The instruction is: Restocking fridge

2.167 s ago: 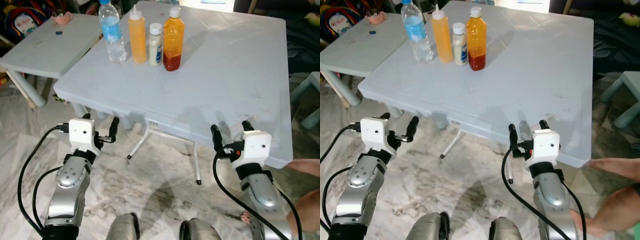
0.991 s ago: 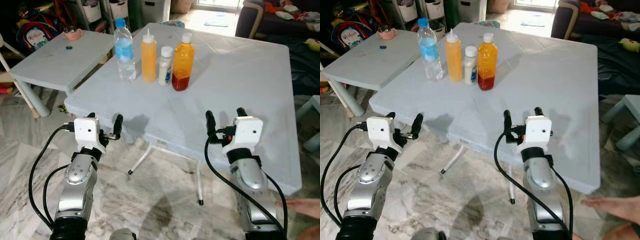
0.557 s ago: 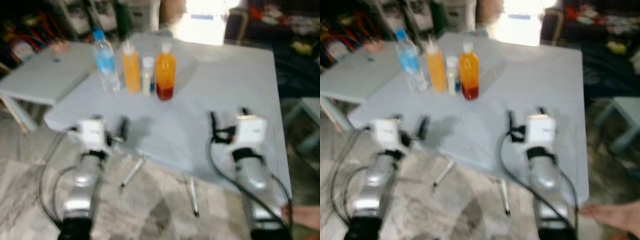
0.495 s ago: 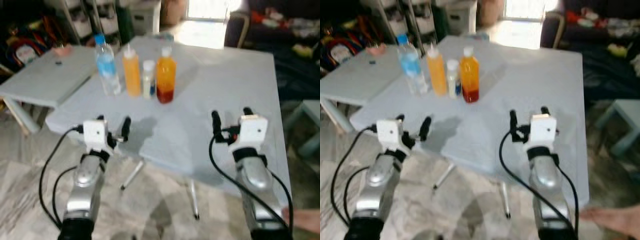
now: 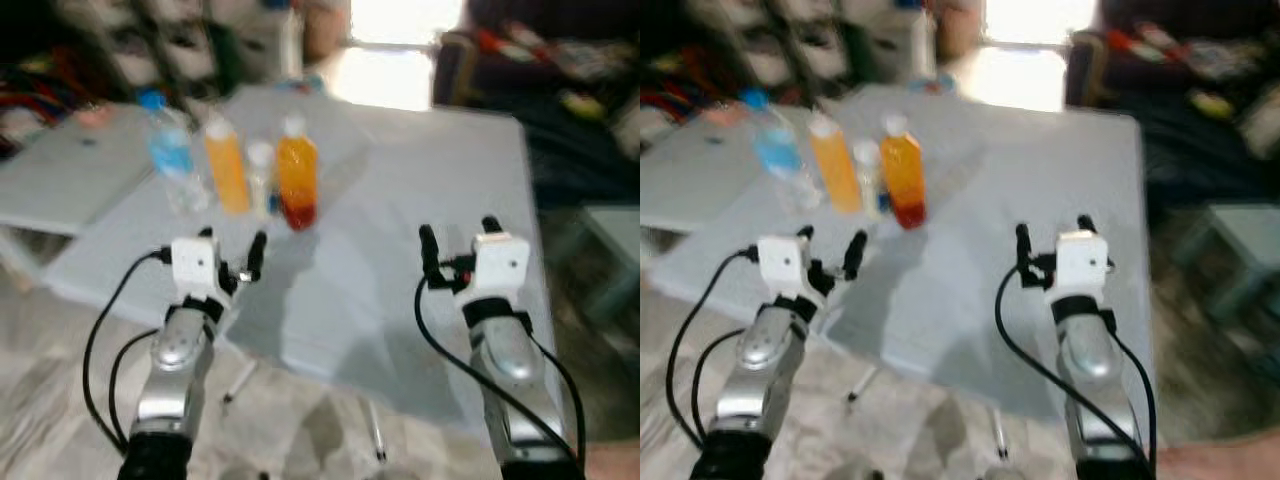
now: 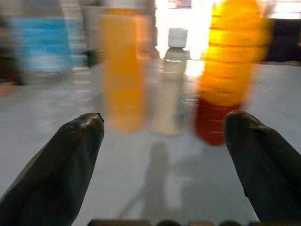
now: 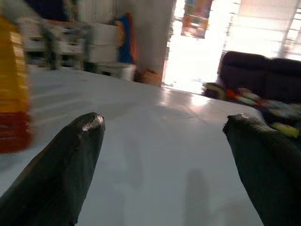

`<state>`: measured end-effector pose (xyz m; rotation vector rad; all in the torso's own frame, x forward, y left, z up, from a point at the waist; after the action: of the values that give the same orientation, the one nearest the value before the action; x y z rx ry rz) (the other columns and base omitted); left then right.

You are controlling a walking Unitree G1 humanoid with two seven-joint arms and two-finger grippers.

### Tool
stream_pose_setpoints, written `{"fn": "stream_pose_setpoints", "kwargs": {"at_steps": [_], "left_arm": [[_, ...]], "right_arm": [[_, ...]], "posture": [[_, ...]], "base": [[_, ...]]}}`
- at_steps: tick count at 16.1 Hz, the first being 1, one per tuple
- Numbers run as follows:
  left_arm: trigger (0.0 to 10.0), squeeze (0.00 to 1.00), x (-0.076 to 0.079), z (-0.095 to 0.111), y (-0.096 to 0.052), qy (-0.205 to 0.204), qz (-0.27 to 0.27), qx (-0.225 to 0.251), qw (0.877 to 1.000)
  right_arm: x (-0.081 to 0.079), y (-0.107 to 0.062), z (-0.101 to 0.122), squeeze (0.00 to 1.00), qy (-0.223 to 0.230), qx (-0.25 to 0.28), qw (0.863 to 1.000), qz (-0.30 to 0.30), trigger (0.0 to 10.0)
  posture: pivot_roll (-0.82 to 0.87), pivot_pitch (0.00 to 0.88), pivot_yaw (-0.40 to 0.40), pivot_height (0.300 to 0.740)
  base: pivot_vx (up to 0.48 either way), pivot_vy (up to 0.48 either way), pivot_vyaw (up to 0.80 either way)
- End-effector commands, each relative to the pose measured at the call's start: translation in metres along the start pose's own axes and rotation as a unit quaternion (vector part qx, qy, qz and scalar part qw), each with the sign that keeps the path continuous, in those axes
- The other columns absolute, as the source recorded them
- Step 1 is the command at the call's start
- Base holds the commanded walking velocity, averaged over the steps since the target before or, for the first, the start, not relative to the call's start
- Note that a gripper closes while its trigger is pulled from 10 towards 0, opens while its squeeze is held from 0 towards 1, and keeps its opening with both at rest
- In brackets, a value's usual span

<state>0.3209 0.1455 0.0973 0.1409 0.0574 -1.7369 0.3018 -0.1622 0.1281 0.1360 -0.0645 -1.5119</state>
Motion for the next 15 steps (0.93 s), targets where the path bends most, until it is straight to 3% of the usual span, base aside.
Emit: {"fn": "stream_pose_setpoints", "kwargs": {"at_steps": [1,6,10,15], "left_arm": [[10.0,0.0,-0.017,-0.001,-0.003,0.006,0.025,-0.005,1.0],[10.0,0.0,-0.023,0.006,-0.002,0.028,0.025,0.004,0.999],[10.0,0.0,-0.035,0.003,-0.011,0.039,0.036,-0.002,0.999],[10.0,0.0,-0.03,0.003,-0.013,0.04,0.032,-0.003,0.999]], "right_arm": [[-0.015,0.005,0.007,0.0,0.01,0.016,1.0,0.022,10.0],[-0.018,0.006,0.01,0.0,0.01,0.02,0.999,0.03,10.0],[-0.023,0.008,0.017,0.0,0.003,0.032,0.998,0.048,10.0],[-0.021,0.02,0.032,0.0,-0.019,0.058,0.995,0.073,10.0]], "posture": [[-0.05,0.018,0.02,0.74],[-0.04,0.069,0.021,0.74],[-0.03,0.094,0.013,0.74],[-0.03,0.1,0.013,0.74]], "base": [[0.0,0.0,0.74],[0.0,0.0,0.0],[0.0,0.0,0.64],[0.0,0.0,0.0]]}}
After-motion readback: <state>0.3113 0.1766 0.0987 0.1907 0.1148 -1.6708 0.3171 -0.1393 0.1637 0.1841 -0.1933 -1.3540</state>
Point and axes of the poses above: a point about 5 cm out from each wrist's last joint towards the gripper, its own y axis pointing out of the wrist towards the gripper, its own z axis along the axis of the wrist's last joint, x = y × z, the point moved 4 cm from there along y, pointing out of the wrist towards the gripper, and after that the axes turned 9 degrees about y, right-handed, at the moved point
